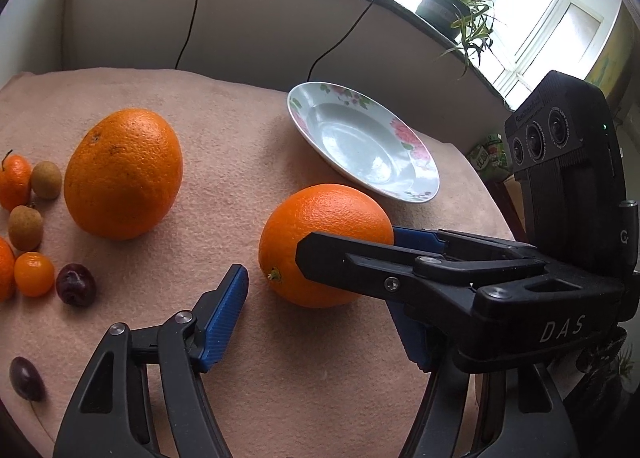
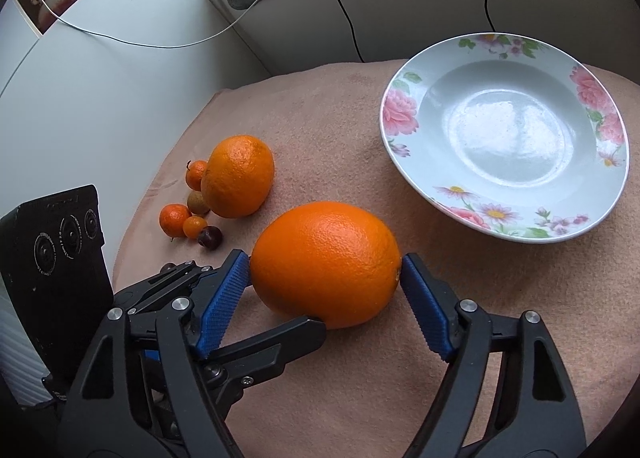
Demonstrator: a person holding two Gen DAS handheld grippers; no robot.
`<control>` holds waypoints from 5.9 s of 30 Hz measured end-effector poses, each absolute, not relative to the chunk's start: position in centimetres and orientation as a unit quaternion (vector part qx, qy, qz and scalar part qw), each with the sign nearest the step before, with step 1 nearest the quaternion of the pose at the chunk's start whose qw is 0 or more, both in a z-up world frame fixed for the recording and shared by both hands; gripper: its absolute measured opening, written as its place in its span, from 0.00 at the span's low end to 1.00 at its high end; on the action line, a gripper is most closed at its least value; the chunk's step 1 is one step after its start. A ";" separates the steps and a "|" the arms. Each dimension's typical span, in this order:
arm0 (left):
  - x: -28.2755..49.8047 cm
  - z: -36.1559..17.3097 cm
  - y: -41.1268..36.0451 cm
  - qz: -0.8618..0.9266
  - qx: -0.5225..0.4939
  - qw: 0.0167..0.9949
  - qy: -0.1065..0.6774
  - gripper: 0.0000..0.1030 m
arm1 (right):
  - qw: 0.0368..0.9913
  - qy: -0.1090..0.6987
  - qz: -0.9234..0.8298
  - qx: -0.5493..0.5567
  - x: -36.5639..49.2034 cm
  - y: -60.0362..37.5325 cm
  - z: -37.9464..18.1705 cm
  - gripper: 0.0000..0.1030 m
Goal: Organize fruits
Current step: 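Carry the orange with the right tool over the white floral plate, then lower the orange onto the plate and open the right tool, then move the left tool to the pair of cherries and close on them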
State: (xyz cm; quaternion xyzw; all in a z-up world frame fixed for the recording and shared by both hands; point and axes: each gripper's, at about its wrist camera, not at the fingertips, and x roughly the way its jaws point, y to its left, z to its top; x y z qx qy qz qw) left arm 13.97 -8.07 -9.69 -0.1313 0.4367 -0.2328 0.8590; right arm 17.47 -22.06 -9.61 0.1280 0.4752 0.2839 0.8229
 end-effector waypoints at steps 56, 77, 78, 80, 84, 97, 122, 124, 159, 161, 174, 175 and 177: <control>18.7 -6.7 -15.9 -0.273 -0.081 0.862 0.420 0.62 | 0.856 0.435 0.231 0.155 20.3 -30.1 -6.5 0.77; 18.4 -6.1 -15.3 -0.265 -0.058 0.869 0.414 0.62 | 0.893 0.395 0.175 0.128 19.1 -31.3 -4.3 0.84; 18.3 -6.1 -15.3 -0.263 -0.059 0.870 0.413 0.62 | 0.894 0.393 0.174 0.126 18.9 -31.3 -4.3 0.84; 18.1 -5.9 -15.1 -0.260 -0.059 0.871 0.412 0.63 | 0.896 0.390 0.172 0.125 18.5 -31.4 -4.1 0.84; 17.4 -5.4 -14.8 -0.253 -0.049 0.878 0.404 0.68 | 0.899 0.384 0.166 0.126 17.8 -31.6 -3.6 0.84; 14.6 -4.1 -12.8 -0.217 -0.015 0.899 0.380 0.78 | 0.911 0.370 0.153 0.102 14.5 -30.6 -2.7 0.84; 4.4 -5.9 0.4 -0.104 -0.039 0.926 0.362 0.77 | 0.890 0.369 0.268 0.019 8.8 -19.7 -5.1 0.84; 3.7 -6.6 1.2 -0.095 -0.045 0.923 0.369 0.71 | 0.887 0.373 0.271 0.012 8.9 -18.9 -5.3 0.84; 7.1 -10.3 6.0 -0.110 -0.146 0.891 0.415 0.35 | 0.809 0.458 0.368 0.010 11.2 -8.9 -10.6 0.48; 7.2 -10.4 5.9 -0.112 -0.145 0.891 0.416 0.33 | 0.807 0.461 0.370 0.010 11.3 -8.6 -10.8 0.46; 7.7 -10.8 5.5 -0.111 -0.134 0.889 0.425 0.22 | 0.803 0.465 0.373 0.003 11.2 -8.0 -11.1 0.35; 7.8 -10.9 5.5 -0.111 -0.134 0.889 0.425 0.22 | 0.802 0.466 0.373 0.003 11.2 -8.0 -11.2 0.30; 7.8 -10.9 5.4 -0.111 -0.131 0.889 0.425 0.22 | 0.801 0.467 0.374 0.006 11.3 -8.1 -11.3 0.27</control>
